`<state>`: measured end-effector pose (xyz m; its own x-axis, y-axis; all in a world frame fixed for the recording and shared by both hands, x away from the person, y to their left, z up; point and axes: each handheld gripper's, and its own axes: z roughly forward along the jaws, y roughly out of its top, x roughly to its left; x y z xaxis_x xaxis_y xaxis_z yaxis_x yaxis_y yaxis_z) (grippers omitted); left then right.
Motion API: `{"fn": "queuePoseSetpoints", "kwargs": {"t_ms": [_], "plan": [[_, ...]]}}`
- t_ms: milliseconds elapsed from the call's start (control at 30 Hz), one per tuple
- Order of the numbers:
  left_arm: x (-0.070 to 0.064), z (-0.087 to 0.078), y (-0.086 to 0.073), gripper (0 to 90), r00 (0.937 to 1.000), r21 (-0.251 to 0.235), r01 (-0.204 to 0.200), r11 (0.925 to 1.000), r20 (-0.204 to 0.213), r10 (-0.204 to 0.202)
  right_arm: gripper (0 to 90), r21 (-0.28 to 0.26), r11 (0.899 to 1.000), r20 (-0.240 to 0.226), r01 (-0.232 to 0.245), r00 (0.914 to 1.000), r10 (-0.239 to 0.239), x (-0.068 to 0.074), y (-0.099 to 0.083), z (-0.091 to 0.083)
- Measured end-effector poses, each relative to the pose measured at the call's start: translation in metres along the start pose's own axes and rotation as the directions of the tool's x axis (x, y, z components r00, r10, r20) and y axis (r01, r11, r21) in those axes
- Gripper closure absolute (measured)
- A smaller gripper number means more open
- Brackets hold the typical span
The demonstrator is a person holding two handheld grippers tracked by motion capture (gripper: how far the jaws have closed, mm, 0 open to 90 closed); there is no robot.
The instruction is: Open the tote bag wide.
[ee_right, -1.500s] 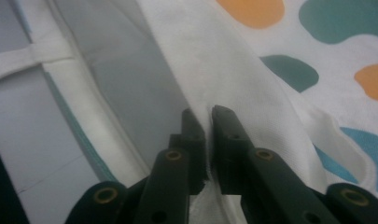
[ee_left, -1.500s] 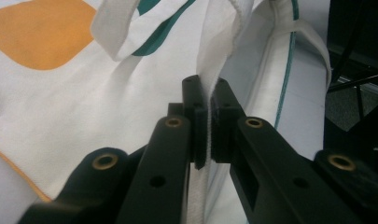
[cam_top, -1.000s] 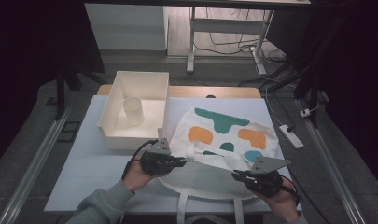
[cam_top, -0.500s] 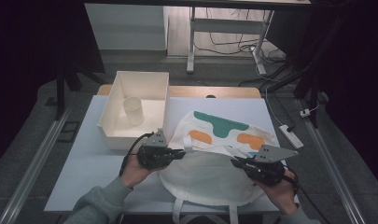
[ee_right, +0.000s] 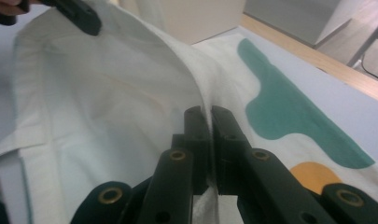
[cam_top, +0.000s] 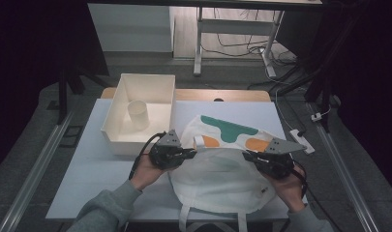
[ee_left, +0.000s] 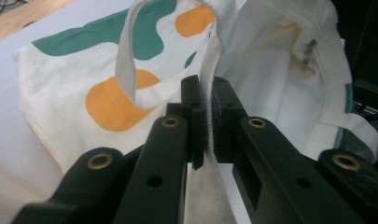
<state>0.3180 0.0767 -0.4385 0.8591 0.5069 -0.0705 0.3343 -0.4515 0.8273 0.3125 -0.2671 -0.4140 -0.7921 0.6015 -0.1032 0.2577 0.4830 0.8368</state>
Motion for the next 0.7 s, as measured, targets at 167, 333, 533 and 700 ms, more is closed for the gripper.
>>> {"fn": "queuePoseSetpoints", "kwargs": {"t_ms": [167,333,533,700], "plan": [[0.001,0.010,0.007,83.6,0.9996,0.017,0.000,0.9999,-0.029,0.001,85.3,-0.004,0.999,0.023,-0.044,0.9988,0.044,-0.017,-0.002,0.010],[0.004,0.020,0.009,84.1,0.9994,0.025,0.011,0.9996,-0.034,-0.010,85.3,0.011,0.997,0.042,-0.071,0.9966,0.071,-0.029,-0.005,0.020],[0.006,0.035,0.010,84.1,0.9987,0.045,0.024,0.9987,-0.046,-0.022,85.2,0.031,0.995,0.068,-0.097,0.9932,0.095,-0.043,-0.011,0.031],[0.007,0.044,0.010,84.1,0.9984,0.058,0.024,0.9980,-0.052,-0.021,85.1,0.048,0.991,0.069,-0.126,0.9901,0.122,-0.052,-0.017,0.037]]}}
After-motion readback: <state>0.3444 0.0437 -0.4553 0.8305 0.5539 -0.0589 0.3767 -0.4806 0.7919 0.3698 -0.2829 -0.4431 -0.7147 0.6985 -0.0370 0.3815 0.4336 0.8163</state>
